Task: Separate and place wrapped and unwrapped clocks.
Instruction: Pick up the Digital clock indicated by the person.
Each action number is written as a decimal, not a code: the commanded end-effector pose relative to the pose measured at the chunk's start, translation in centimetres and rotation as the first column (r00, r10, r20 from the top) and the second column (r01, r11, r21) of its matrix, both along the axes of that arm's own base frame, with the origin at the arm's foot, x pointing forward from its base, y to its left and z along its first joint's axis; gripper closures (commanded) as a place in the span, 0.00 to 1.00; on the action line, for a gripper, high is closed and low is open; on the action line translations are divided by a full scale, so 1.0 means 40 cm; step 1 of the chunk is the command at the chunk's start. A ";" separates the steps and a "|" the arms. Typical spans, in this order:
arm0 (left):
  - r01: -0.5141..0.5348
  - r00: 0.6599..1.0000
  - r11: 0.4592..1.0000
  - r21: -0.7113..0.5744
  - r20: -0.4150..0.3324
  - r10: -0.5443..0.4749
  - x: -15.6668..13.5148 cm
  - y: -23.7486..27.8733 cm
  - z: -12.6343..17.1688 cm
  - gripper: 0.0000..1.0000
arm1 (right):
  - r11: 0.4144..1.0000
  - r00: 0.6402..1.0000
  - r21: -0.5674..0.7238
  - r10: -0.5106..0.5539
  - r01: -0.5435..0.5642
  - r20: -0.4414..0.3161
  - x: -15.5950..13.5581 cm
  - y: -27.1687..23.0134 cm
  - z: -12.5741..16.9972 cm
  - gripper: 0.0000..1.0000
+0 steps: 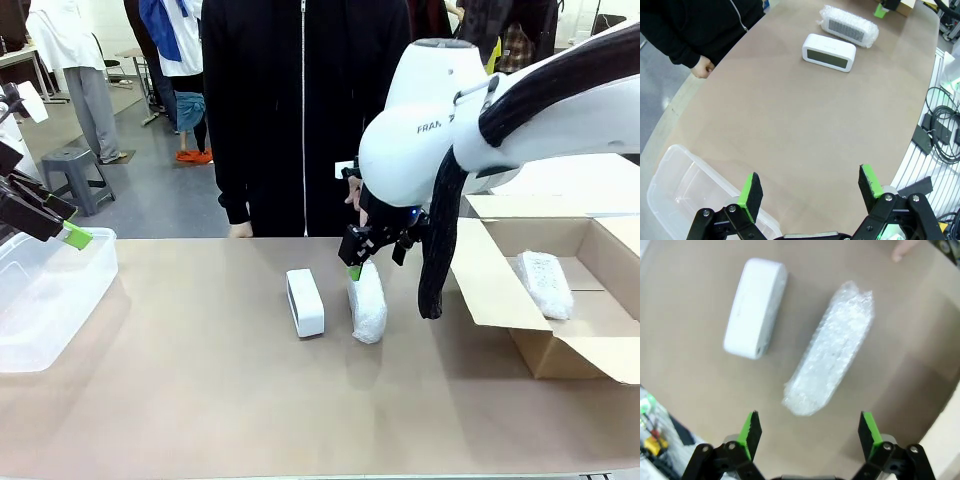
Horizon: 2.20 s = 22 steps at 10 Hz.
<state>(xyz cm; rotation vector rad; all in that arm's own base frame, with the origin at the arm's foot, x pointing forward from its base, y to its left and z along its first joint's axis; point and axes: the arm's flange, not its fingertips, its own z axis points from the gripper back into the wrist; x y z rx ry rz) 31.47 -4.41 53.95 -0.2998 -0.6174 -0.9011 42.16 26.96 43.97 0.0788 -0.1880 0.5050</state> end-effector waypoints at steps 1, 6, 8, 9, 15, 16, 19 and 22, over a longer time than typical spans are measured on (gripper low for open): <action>0.016 1.000 1.000 -0.014 0.002 -0.016 0.003 0.003 -0.002 0.00 | 0.997 0.997 -0.041 -0.070 0.072 0.044 0.041 0.000 -0.047 0.00; 0.016 1.000 1.000 -0.014 0.002 -0.016 0.003 0.003 -0.002 0.00 | 0.990 0.989 -0.042 -0.133 0.137 0.069 0.069 0.018 -0.122 0.00; 0.016 1.000 1.000 -0.014 0.002 -0.016 0.003 0.003 -0.002 0.00 | 0.983 0.982 -0.064 -0.169 0.175 0.086 0.080 0.034 -0.138 0.00; 0.016 1.000 1.000 -0.014 0.002 -0.016 0.003 0.003 -0.002 0.00 | 0.983 0.981 -0.054 -0.171 0.176 0.095 0.089 0.044 -0.151 0.00; 0.016 1.000 1.000 -0.014 0.002 -0.016 0.003 0.003 -0.002 0.00 | 0.984 0.983 -0.026 -0.174 0.175 0.052 0.142 0.040 -0.240 0.00; 0.016 1.000 1.000 -0.014 0.002 -0.016 0.003 0.003 -0.002 0.00 | 0.980 0.981 -0.041 -0.192 0.193 0.014 0.141 0.042 -0.244 0.00; 0.016 1.000 1.000 -0.014 0.002 -0.016 0.003 0.003 -0.002 0.00 | 0.984 0.984 -0.043 -0.174 0.175 0.023 0.139 0.042 -0.241 0.18; 0.016 1.000 1.000 -0.014 0.002 -0.016 0.003 0.003 -0.002 0.00 | 0.986 0.987 -0.040 -0.161 0.162 0.015 0.142 0.043 -0.238 0.37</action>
